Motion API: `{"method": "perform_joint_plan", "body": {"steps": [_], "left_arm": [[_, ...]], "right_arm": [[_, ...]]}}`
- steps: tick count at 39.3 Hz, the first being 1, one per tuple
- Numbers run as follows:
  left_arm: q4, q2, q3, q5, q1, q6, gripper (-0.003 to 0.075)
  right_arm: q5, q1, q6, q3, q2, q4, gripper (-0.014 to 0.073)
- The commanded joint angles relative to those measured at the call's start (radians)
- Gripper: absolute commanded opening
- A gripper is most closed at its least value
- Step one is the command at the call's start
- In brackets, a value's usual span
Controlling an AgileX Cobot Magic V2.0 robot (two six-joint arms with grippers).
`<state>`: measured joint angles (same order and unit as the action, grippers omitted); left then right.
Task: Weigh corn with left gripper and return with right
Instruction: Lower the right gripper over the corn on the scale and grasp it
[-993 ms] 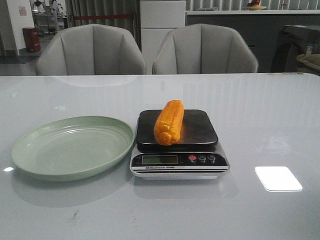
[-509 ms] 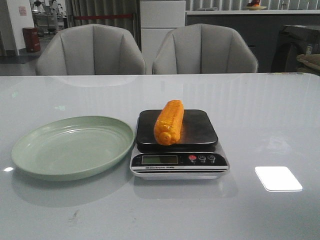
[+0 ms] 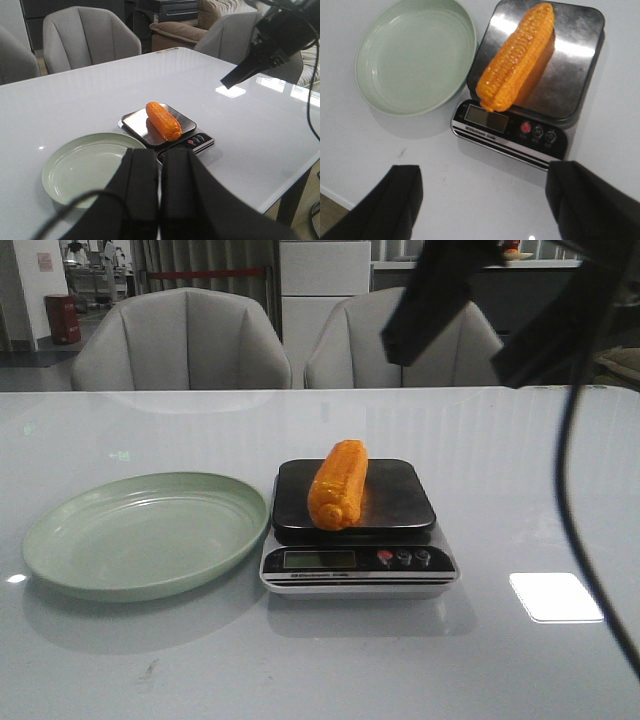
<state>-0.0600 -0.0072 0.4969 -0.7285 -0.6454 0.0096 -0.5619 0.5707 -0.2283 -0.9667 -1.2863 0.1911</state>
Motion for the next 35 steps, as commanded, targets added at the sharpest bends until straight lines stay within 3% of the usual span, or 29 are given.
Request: {"method": "perform_joint_plan", "body": {"steps": [1, 9, 20, 29, 35], "left_arm": [[-0.005, 0.002, 0.022, 0.083, -0.005, 0.000, 0.0114], [-0.005, 0.002, 0.022, 0.083, -0.005, 0.000, 0.0114], [-0.005, 0.002, 0.022, 0.083, -0.005, 0.000, 0.0114], [-0.005, 0.002, 0.022, 0.083, -0.005, 0.000, 0.0114], [-0.005, 0.002, 0.022, 0.083, -0.005, 0.000, 0.0114]], "right_arm": [[0.010, 0.014, -0.033, -0.123, -0.069, 0.003, 0.0606], [-0.091, 0.018, -0.075, -0.329, -0.260, -0.029, 0.0606], [-0.204, 0.037, -0.327, -0.511, -0.451, -0.218, 0.0606], [-0.250, 0.048, -0.492, -0.555, -0.561, -0.283, 0.0606], [-0.250, 0.048, -0.509, -0.558, -0.615, -0.292, 0.0606]]}}
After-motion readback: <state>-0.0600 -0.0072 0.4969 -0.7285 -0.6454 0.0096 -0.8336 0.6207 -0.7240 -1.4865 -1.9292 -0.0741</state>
